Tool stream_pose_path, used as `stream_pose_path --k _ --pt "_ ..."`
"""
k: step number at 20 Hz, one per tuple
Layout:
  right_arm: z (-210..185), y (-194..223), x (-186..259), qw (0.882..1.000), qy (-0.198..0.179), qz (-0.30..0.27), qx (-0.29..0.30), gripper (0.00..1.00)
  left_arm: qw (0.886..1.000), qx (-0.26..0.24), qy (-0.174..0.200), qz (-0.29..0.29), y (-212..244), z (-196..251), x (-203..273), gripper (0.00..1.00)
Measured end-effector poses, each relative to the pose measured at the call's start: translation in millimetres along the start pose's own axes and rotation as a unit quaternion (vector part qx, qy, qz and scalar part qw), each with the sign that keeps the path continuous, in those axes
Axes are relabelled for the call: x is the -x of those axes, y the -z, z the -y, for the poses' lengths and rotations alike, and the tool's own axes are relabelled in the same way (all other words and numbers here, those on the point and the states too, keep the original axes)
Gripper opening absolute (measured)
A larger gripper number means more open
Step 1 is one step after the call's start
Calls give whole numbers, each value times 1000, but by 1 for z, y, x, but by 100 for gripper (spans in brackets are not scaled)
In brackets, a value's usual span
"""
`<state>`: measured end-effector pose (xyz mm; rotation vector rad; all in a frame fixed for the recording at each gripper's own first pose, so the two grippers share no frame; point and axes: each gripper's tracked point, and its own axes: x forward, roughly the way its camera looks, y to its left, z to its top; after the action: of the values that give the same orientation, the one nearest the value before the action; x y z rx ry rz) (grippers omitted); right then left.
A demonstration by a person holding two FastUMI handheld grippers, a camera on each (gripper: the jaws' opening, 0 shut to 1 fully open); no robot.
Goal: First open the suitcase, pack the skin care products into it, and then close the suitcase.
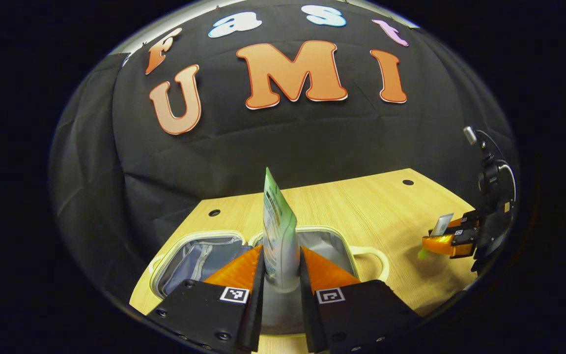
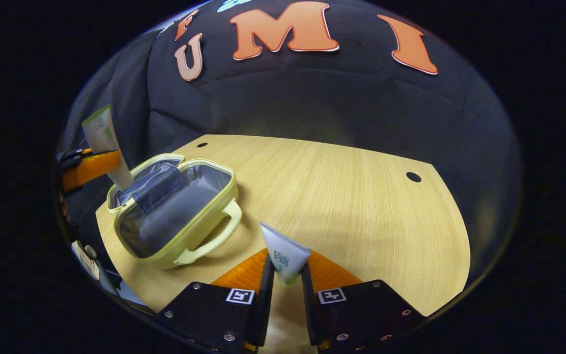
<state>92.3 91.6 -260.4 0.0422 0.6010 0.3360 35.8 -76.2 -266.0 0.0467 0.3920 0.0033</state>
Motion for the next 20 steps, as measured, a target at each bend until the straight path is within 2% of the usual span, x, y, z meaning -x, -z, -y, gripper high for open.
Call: stream_pose_path --k 7,10,13,16,18,19,20 --pt "-52 -38 19 999 6 36 35 33 999 -4 41 -26 11 -3 -2 35" --pt "-78 -47 18 998 1 43 43 33 996 -8 73 -51 21 0 0 35" --pt "-107 -47 7 998 -8 36 46 33 990 -16 111 -89 35 3 6 35" --pt "-130 -42 -6 999 -14 21 44 33 974 -28 157 -163 62 11 18 35" --pt "-138 -37 -13 999 -14 10 38 33 967 -45 164 -187 65 8 22 35" --pt "-143 -34 -16 999 -14 5 35 29 964 -45 167 -203 72 9 22 35" --pt "-147 -32 -18 999 -14 1 34 33 962 -41 169 -211 74 9 24 35"
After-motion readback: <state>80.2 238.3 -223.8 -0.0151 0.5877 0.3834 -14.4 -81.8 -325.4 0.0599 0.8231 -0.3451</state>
